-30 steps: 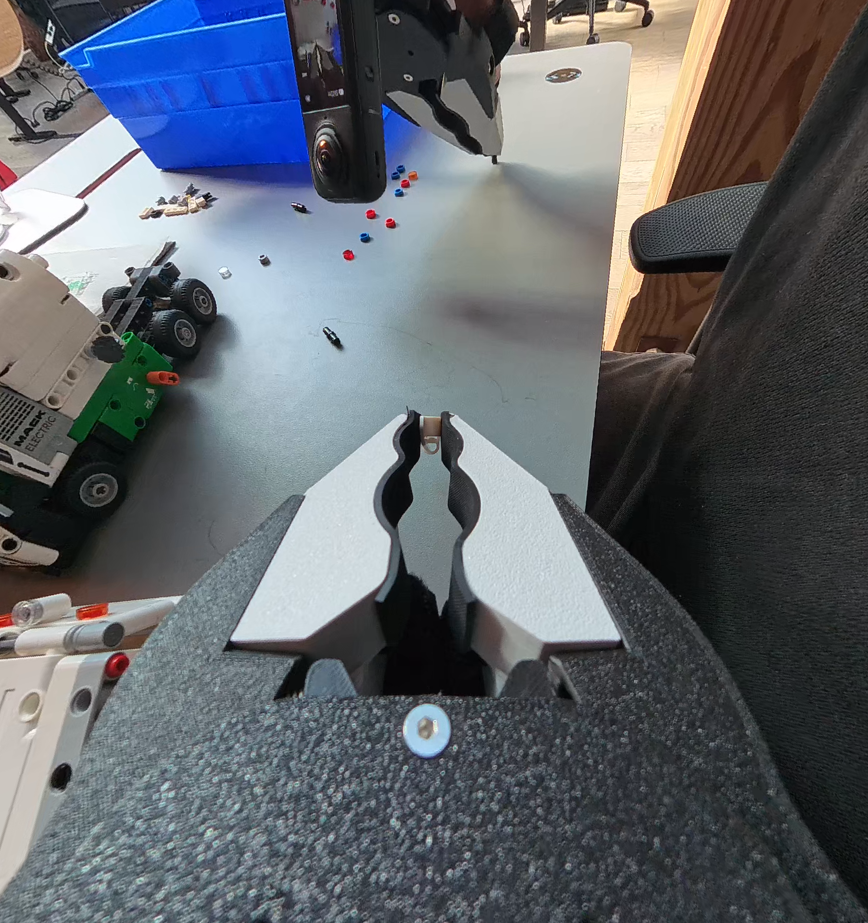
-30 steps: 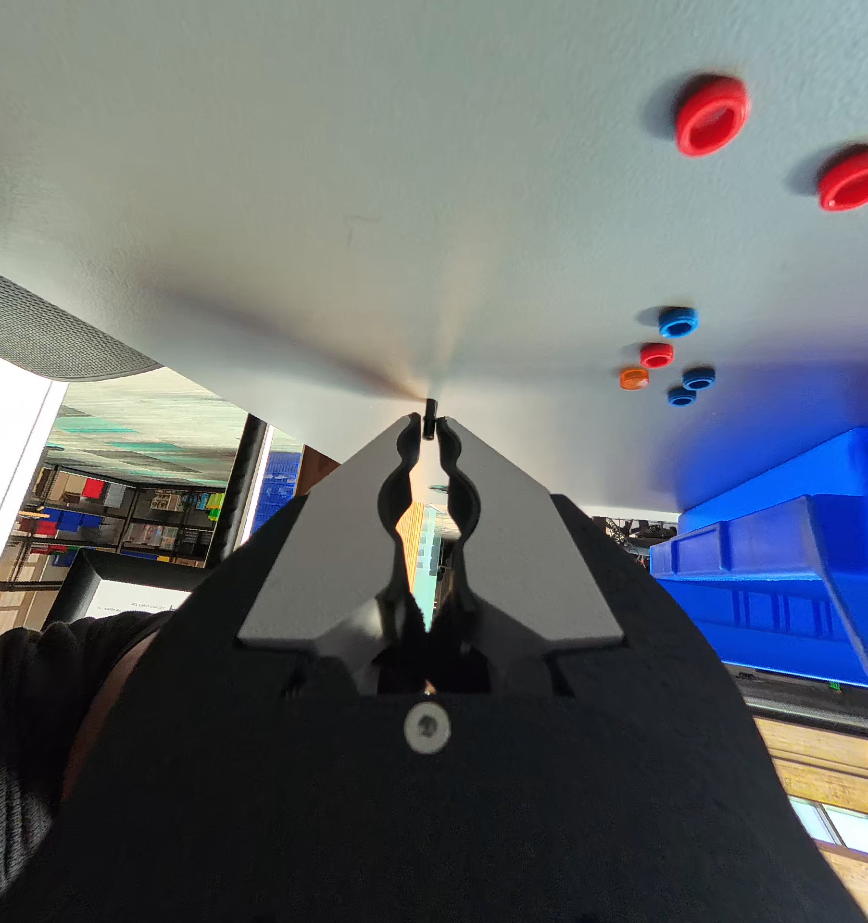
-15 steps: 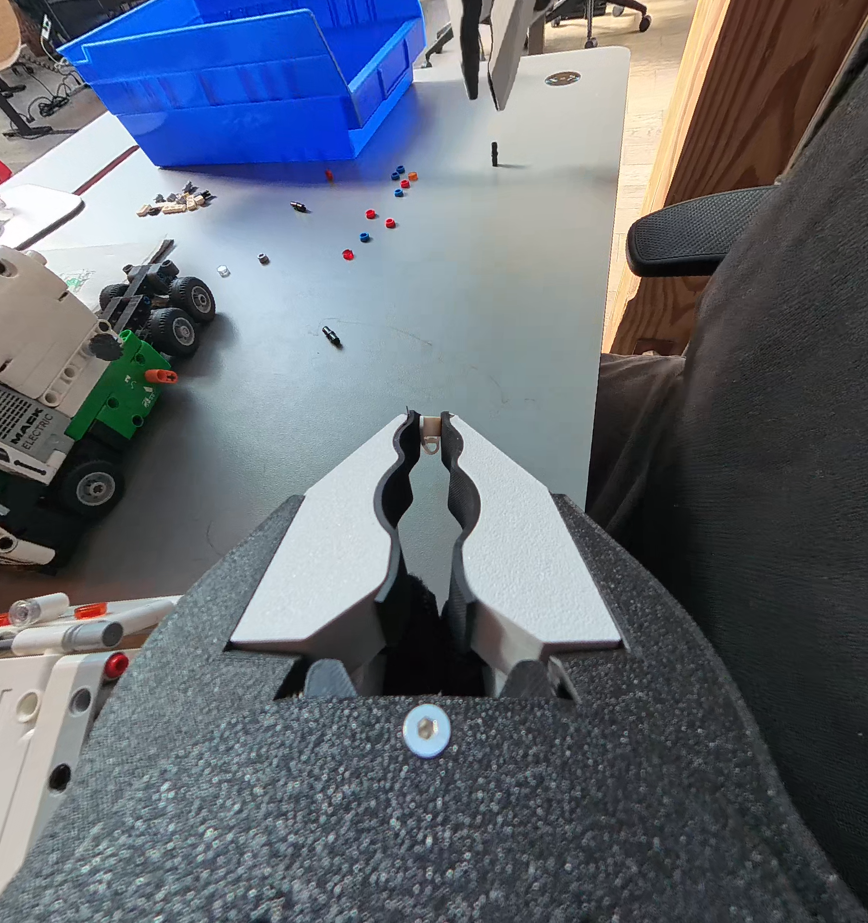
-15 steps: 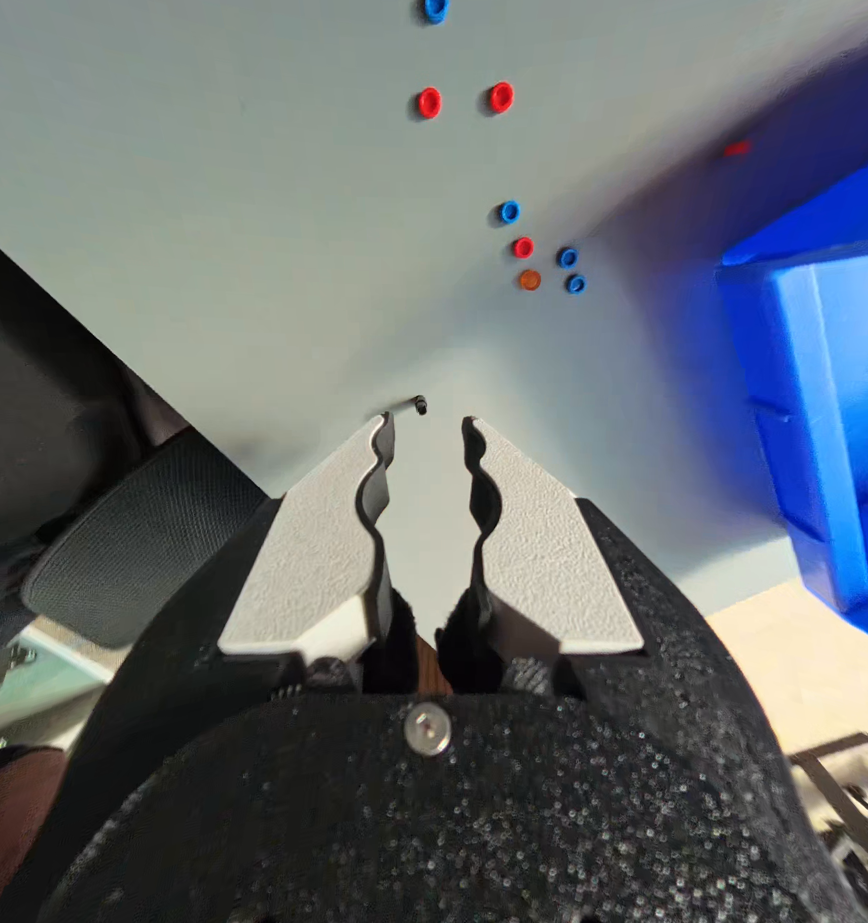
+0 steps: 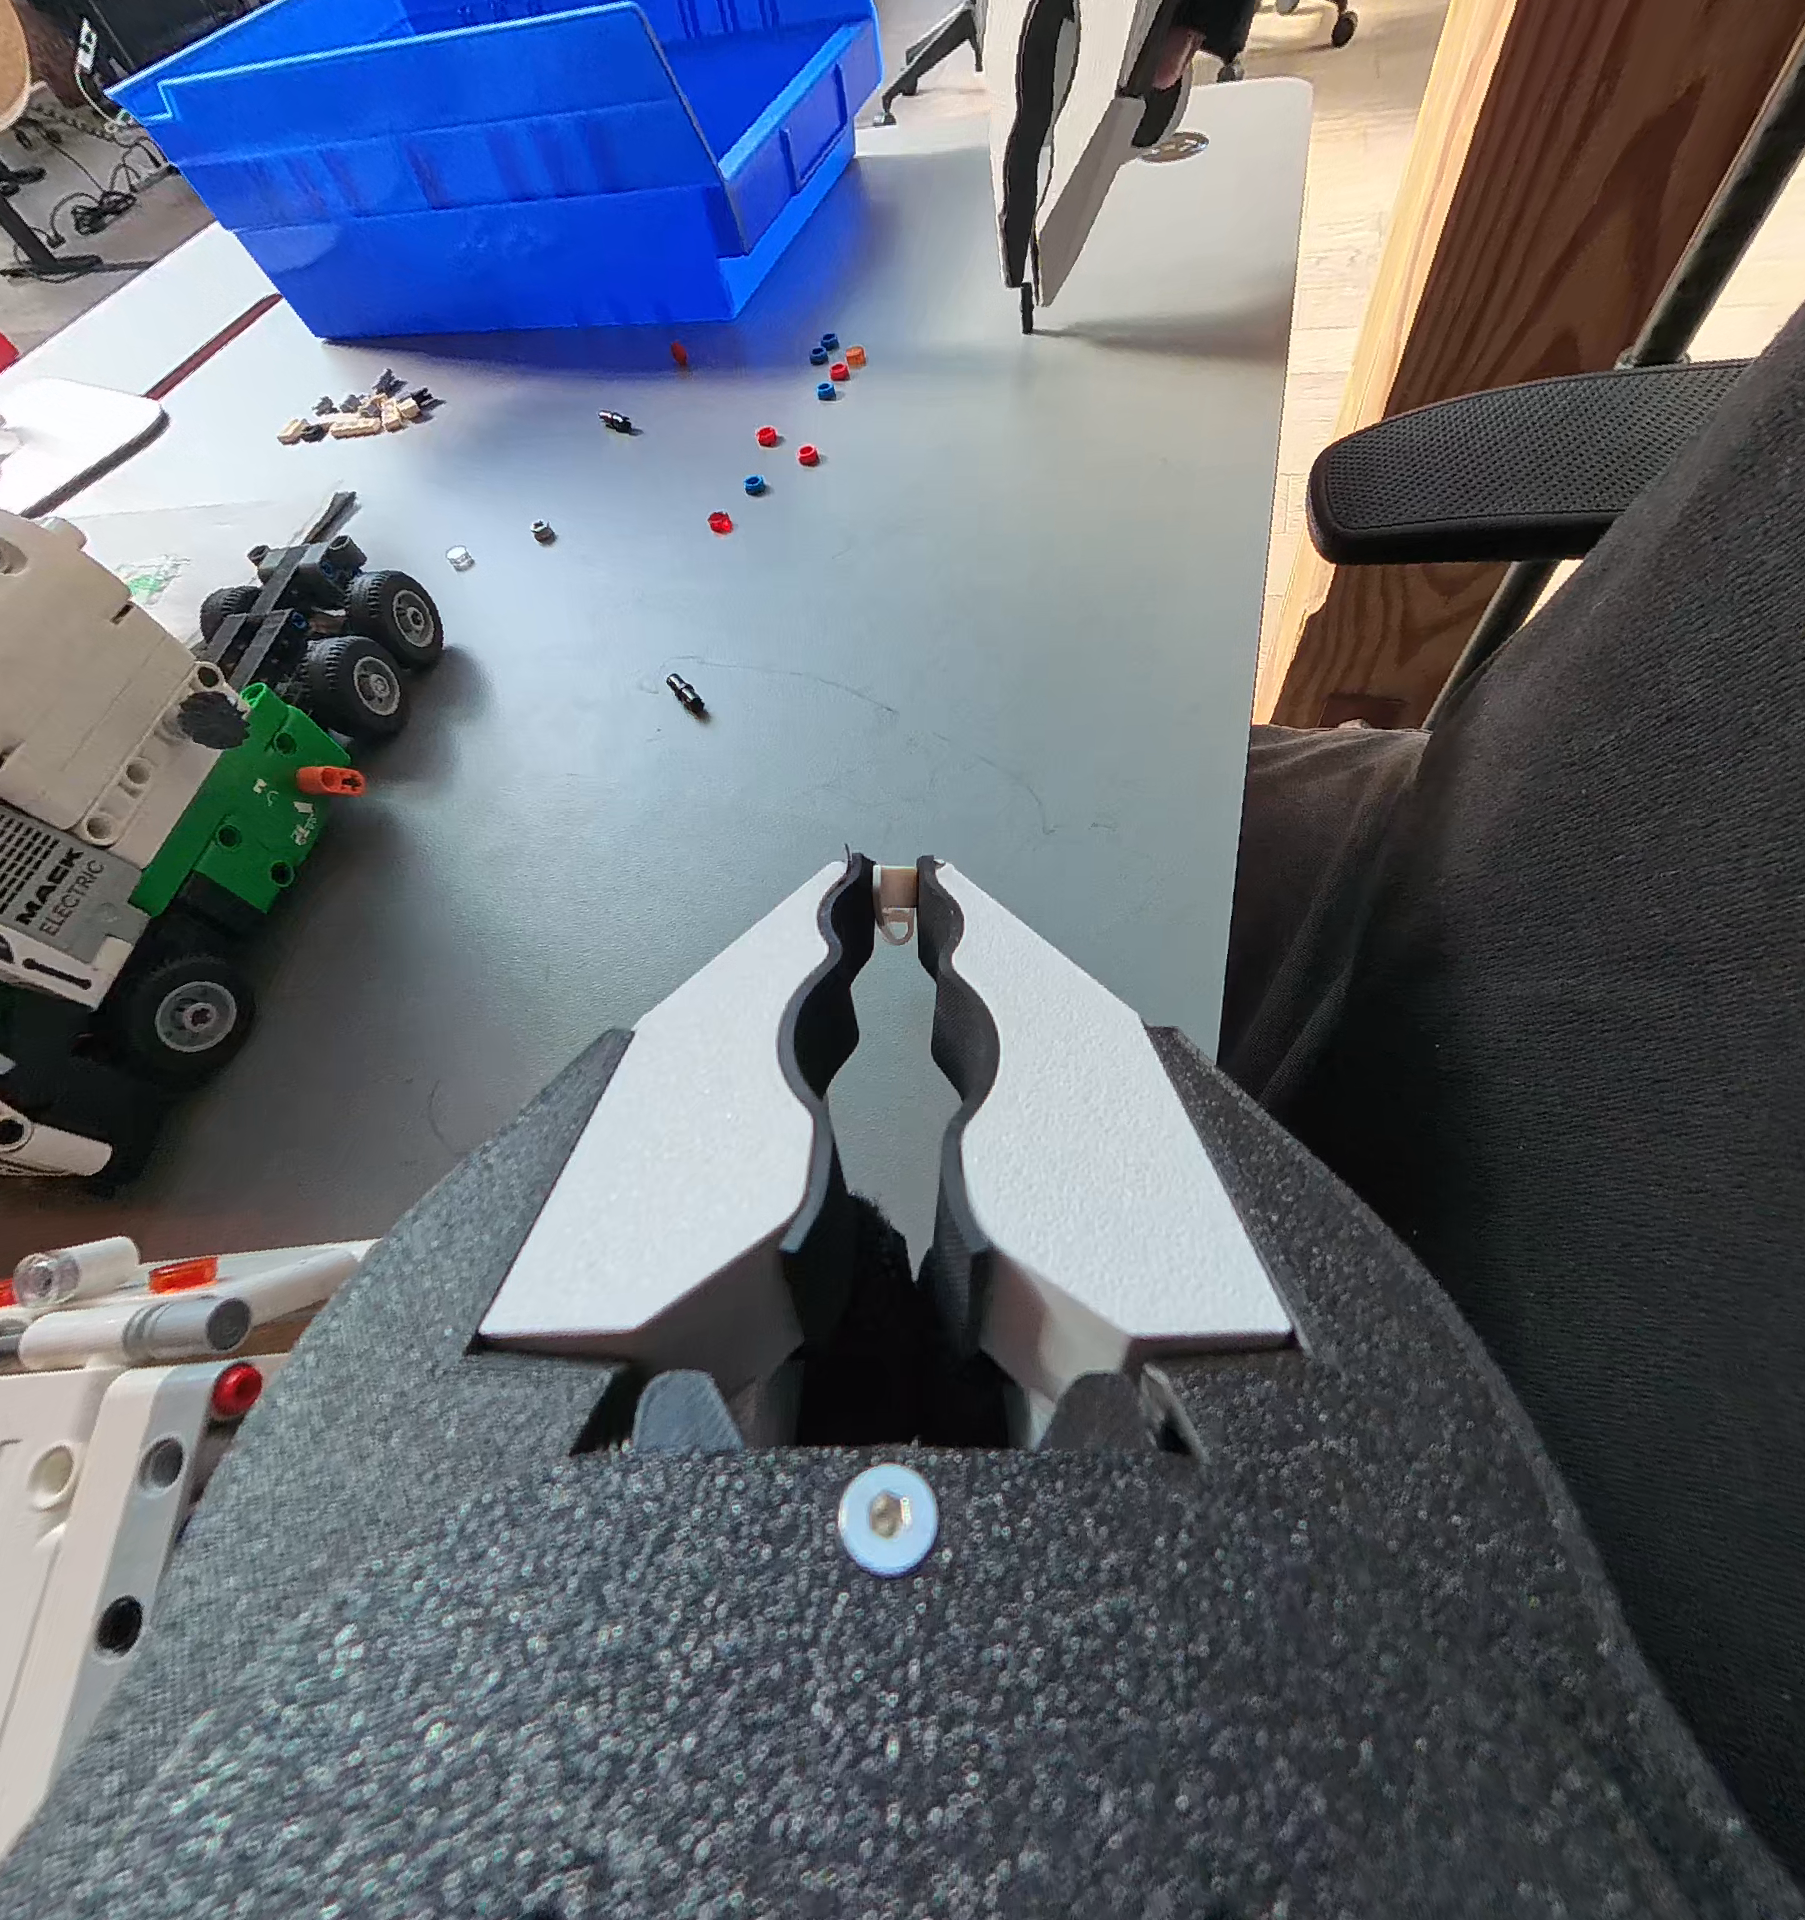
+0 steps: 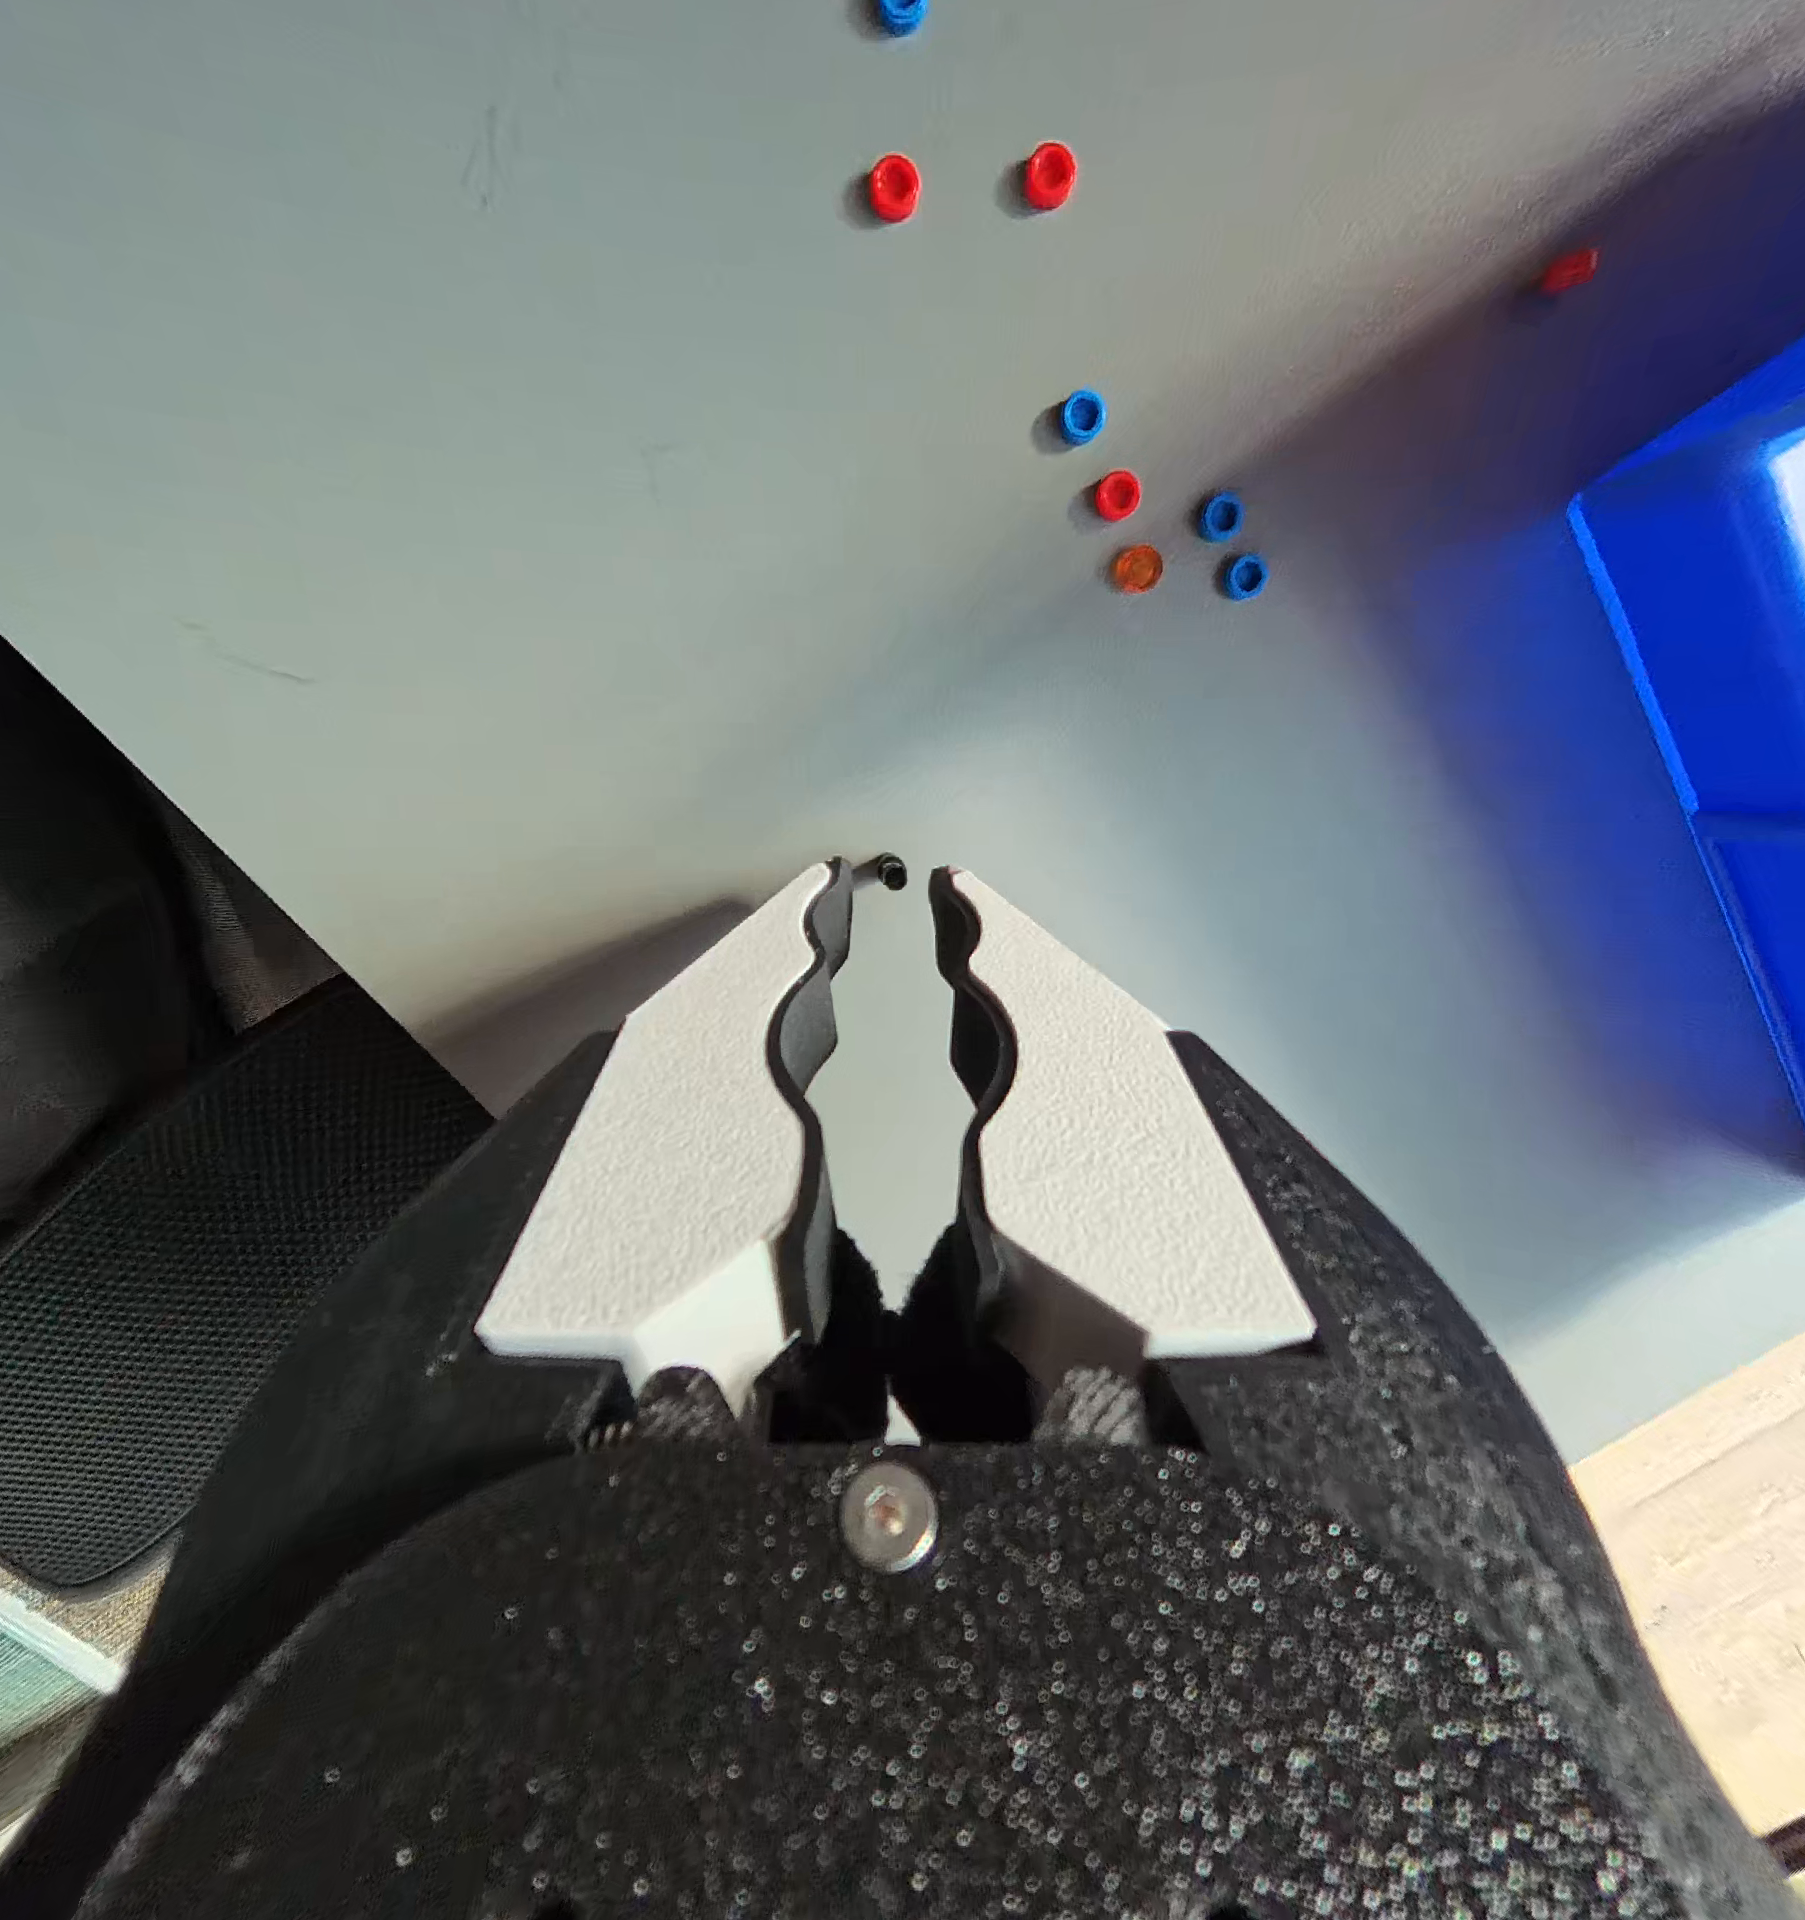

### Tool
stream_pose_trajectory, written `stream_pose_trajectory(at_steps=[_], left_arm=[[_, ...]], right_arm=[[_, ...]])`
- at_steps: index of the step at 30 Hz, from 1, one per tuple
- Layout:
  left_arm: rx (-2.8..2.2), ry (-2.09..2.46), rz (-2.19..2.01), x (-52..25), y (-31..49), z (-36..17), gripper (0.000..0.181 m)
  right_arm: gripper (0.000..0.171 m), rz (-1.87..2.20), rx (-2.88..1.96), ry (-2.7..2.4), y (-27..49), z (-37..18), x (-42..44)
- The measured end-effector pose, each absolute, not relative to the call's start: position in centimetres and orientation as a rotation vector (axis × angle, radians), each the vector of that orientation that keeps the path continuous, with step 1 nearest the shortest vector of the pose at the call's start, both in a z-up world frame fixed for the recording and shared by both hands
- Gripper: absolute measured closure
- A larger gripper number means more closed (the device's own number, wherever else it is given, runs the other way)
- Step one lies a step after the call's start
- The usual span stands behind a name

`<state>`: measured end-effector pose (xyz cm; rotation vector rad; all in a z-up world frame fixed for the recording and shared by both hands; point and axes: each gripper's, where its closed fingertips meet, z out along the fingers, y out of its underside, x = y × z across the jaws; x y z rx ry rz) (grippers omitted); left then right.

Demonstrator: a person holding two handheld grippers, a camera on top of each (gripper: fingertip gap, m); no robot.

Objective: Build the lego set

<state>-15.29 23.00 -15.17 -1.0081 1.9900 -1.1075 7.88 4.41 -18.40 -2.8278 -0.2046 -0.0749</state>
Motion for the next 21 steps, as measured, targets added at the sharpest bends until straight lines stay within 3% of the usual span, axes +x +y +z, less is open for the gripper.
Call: stream_pose_trajectory(at_steps=[1, 14, 21], left_arm=[[-1.009, 1.990, -1.105, -15.3, 23.0, -15.2, 0.175], [-1.017, 1.989, -1.088, -15.2, 23.1, -15.3, 0.175], [-0.963, 1.850, -1.049, -14.4, 24.0, -13.9, 0.175]], right_arm=[[0.156, -0.069, -2.835, -0.211, 4.4, -18.5, 7.8], [0.166, -0.036, -2.742, -0.227, 5.9, -17.7, 7.2], [0.167, 0.295, -2.208, -0.365, 17.0, -10.7, -6.2]])
